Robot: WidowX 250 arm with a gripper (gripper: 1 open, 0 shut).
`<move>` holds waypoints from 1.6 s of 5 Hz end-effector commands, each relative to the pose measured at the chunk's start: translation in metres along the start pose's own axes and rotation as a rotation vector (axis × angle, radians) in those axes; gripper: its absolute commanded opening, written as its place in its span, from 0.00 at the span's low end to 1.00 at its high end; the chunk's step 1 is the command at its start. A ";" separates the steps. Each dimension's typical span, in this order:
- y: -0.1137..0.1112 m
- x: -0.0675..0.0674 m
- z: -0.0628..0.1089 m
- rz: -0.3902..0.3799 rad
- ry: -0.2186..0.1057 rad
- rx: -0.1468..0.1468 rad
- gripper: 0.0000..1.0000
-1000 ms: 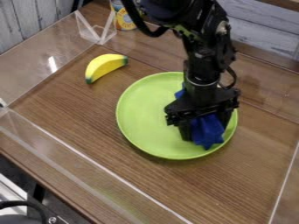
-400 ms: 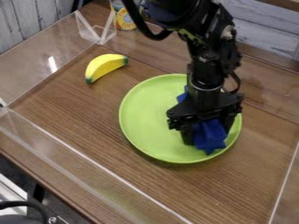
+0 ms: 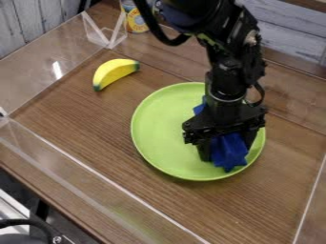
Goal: Put the blue object in the green plate
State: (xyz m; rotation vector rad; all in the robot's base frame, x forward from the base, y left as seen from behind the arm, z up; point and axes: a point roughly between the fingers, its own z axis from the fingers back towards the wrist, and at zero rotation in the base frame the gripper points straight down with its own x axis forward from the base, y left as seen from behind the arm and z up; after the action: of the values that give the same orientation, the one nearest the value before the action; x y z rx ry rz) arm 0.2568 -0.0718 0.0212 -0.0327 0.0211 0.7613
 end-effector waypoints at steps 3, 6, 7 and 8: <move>0.007 -0.010 -0.003 -0.038 0.019 0.041 0.00; 0.009 -0.010 -0.007 -0.042 0.028 0.050 1.00; 0.010 -0.010 -0.008 -0.042 0.032 0.053 1.00; 0.010 -0.007 -0.008 -0.046 0.030 0.057 0.00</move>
State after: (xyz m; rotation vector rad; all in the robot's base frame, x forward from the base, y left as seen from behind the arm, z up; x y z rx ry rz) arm 0.2526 -0.0721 0.0201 -0.0170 0.0401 0.7206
